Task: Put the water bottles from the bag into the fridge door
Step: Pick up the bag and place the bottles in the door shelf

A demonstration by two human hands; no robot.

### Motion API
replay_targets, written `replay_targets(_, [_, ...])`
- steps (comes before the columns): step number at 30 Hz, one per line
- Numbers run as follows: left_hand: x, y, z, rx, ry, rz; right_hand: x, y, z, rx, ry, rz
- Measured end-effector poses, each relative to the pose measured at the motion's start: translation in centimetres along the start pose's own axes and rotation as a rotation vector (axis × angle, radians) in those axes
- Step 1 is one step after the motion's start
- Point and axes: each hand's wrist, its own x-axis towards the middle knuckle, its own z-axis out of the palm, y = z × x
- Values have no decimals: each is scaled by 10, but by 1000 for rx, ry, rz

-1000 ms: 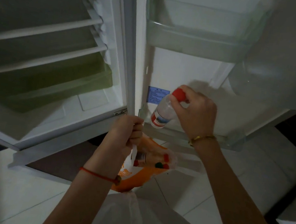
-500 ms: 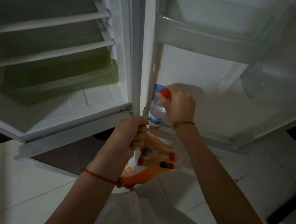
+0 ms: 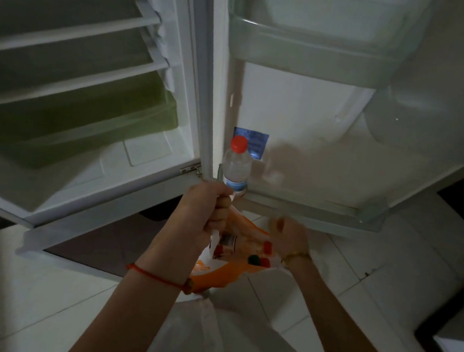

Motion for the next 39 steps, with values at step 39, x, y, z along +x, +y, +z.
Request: replay_targets(39, [-14,-18,18,-8,10,-33,-57,-66,-129,110,530,-369])
